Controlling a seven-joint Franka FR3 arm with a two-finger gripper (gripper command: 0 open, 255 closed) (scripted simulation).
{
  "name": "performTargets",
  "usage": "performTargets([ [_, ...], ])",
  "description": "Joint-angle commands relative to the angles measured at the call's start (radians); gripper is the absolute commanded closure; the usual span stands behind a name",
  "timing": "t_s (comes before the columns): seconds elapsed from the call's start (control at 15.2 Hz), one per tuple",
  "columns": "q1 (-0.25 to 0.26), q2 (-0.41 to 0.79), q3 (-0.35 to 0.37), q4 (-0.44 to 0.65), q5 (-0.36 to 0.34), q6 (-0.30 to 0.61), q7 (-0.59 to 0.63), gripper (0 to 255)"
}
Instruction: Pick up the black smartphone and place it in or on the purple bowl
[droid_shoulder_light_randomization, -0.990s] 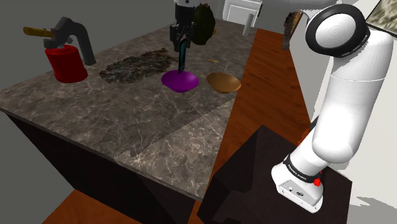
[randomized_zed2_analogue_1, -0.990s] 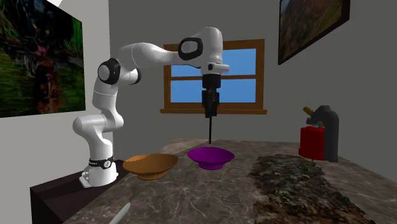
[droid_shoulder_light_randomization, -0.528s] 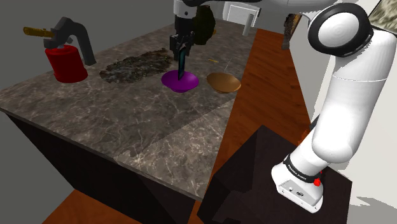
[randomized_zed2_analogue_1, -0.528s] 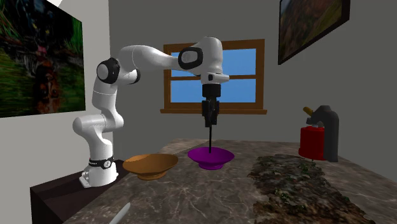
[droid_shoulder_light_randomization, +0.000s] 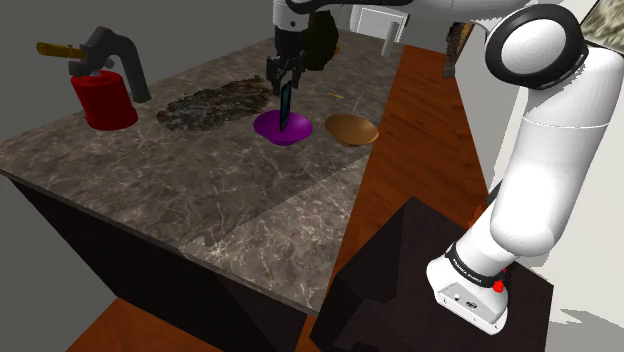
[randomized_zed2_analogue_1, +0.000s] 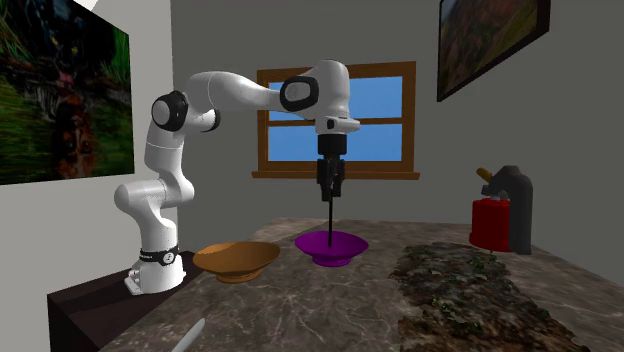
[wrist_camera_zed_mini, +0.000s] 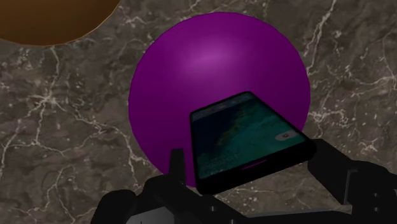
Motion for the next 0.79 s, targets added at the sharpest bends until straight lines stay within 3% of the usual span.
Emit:
performTargets([
  [0.0, 0.000, 0.000, 0.000, 0.000, 0.000, 0.000, 0.000, 0],
  [0.26, 0.000, 0.000, 0.000, 0.000, 0.000, 0.000, 0.000, 0],
  [0.53, 0.013, 0.027, 0.002, 0.168, -0.006, -0.141, -0.001, 0],
  [0.73, 0.013, 0.027, 0.002, 0.168, -0.006, -0.141, -0.001, 0],
])
